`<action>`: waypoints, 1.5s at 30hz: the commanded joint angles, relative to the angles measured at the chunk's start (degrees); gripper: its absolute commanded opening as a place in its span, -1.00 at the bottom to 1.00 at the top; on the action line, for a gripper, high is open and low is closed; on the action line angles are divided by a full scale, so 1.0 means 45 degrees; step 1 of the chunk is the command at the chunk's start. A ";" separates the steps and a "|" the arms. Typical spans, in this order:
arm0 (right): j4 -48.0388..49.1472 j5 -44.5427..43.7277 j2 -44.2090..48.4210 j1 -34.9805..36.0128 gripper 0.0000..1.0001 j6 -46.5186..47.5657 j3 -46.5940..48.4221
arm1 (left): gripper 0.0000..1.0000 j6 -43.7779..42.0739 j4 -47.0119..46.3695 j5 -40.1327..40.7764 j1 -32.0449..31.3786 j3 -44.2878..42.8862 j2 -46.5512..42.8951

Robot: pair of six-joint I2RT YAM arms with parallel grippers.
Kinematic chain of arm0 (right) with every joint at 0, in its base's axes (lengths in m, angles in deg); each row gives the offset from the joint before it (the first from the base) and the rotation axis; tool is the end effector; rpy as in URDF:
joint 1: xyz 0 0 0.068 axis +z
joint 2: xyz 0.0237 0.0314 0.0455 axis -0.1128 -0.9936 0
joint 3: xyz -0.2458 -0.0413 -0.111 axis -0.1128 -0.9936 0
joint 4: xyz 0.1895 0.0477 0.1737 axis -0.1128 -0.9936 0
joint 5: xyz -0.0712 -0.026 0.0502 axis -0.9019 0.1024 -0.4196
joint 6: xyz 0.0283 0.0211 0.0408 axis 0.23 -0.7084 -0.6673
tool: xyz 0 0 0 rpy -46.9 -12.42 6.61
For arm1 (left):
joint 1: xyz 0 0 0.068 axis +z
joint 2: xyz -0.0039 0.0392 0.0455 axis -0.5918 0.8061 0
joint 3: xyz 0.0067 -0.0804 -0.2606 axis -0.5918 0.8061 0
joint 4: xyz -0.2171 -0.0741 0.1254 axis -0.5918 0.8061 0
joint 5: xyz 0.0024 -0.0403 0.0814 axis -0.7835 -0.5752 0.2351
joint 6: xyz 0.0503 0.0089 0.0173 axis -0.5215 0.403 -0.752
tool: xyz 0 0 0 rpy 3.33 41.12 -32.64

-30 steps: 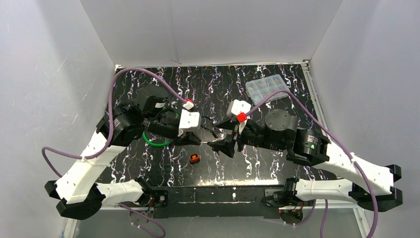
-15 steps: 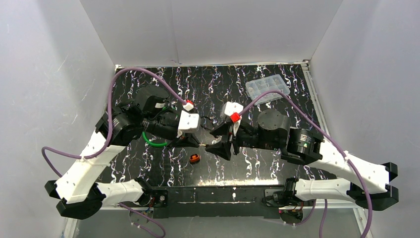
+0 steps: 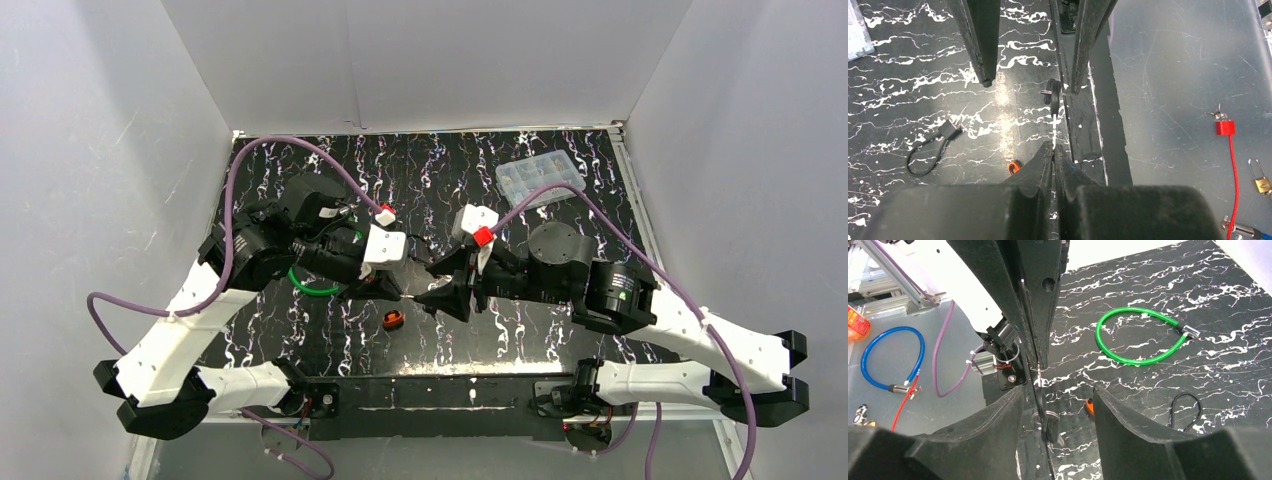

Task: Unlock with the key
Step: Adjust the key.

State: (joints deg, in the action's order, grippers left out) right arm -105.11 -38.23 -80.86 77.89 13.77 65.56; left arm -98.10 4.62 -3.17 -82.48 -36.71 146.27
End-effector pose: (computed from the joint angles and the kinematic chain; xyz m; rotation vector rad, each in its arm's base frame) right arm 0.0623 0.1939 0.4410 -1.0427 1.4428 1.0385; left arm 0.1080 -0.1474 0.4565 1.6819 1.3971 -0.9519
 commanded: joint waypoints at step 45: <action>0.0152 0.0040 0.0704 -0.0049 -0.97 -0.1335 -0.1420 | 0.97 0.0394 -0.1833 0.2369 0.0055 0.0677 -0.1043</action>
State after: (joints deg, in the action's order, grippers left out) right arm -102.55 -35.73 -81.12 77.79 9.88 61.45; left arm -96.40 -0.72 3.25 -82.48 -35.63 144.22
